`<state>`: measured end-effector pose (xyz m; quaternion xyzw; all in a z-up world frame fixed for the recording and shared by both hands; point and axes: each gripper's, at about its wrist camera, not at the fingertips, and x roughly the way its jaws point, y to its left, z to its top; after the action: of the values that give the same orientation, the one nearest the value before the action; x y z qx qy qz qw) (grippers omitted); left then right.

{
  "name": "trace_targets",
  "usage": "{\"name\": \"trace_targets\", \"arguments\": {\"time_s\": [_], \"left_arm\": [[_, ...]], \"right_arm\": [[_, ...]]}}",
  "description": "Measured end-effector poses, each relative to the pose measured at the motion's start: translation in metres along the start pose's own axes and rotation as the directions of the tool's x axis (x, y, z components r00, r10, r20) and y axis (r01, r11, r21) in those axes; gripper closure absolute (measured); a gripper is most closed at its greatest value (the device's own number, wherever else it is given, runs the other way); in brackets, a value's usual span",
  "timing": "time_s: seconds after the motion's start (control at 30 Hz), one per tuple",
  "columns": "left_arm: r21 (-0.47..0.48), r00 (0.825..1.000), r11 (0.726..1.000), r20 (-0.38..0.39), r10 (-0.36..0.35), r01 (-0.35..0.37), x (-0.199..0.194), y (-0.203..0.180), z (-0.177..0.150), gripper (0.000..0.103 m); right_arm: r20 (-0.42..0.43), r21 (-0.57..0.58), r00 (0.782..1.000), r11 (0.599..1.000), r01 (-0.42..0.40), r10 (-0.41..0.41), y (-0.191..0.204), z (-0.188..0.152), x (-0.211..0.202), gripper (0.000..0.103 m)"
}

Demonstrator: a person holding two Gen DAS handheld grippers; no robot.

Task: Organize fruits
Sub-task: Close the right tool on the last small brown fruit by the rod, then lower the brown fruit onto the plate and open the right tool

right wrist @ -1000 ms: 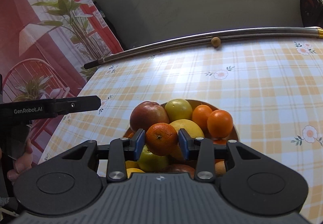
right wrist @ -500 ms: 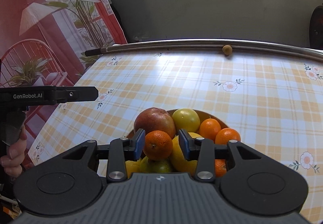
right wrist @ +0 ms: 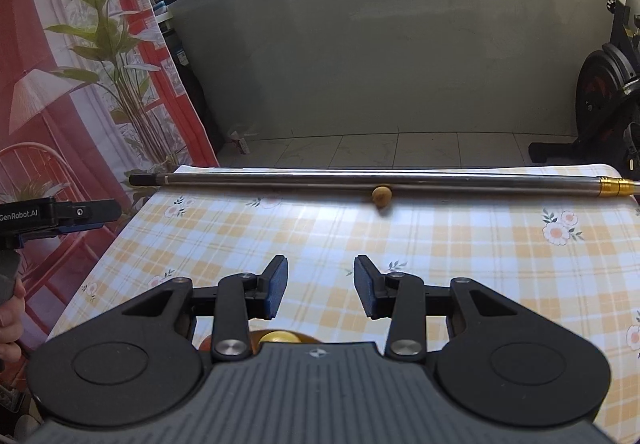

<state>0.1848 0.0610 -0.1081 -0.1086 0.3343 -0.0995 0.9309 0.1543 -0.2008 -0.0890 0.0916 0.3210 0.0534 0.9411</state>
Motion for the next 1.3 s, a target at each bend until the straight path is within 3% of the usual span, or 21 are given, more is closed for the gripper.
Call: {"name": "trace_targets", "arguments": {"time_s": [0.23,0.47,0.7,1.0,1.1,1.3], "left_arm": [[-0.033,0.997,0.998,-0.055,0.046,-0.048,0.05,-0.003,0.011,0.027],[-0.075,0.989,0.993,-0.126,0.077,-0.087,0.103,0.007,0.011,0.027],[-0.058,0.985,0.998,-0.171,-0.019,0.009,0.128,0.013,-0.005,0.027],[-0.061,0.977,0.998,-0.21,-0.022,0.009,0.136,0.018,-0.016,0.028],[-0.059,0.976,0.998,-0.216,-0.02,0.008,0.135,0.018,-0.016,0.028],[-0.021,0.978,0.999,-0.204,-0.031,0.028,0.121,0.009,-0.015,0.028]], "right_arm": [[0.02,0.066,1.0,0.998,0.016,-0.018,-0.036,0.029,0.051,0.062],[-0.058,0.076,0.997,0.996,0.048,-0.044,-0.061,0.055,0.144,0.062],[-0.085,-0.066,0.992,0.994,0.083,-0.089,-0.055,0.05,0.207,0.062],[-0.117,-0.089,0.989,0.992,0.086,-0.096,-0.053,0.049,0.233,0.062],[-0.124,-0.088,0.986,0.991,0.101,-0.112,-0.052,0.049,0.235,0.076],[-0.114,-0.043,0.992,0.998,0.055,-0.06,-0.054,0.052,0.208,0.076]]}}
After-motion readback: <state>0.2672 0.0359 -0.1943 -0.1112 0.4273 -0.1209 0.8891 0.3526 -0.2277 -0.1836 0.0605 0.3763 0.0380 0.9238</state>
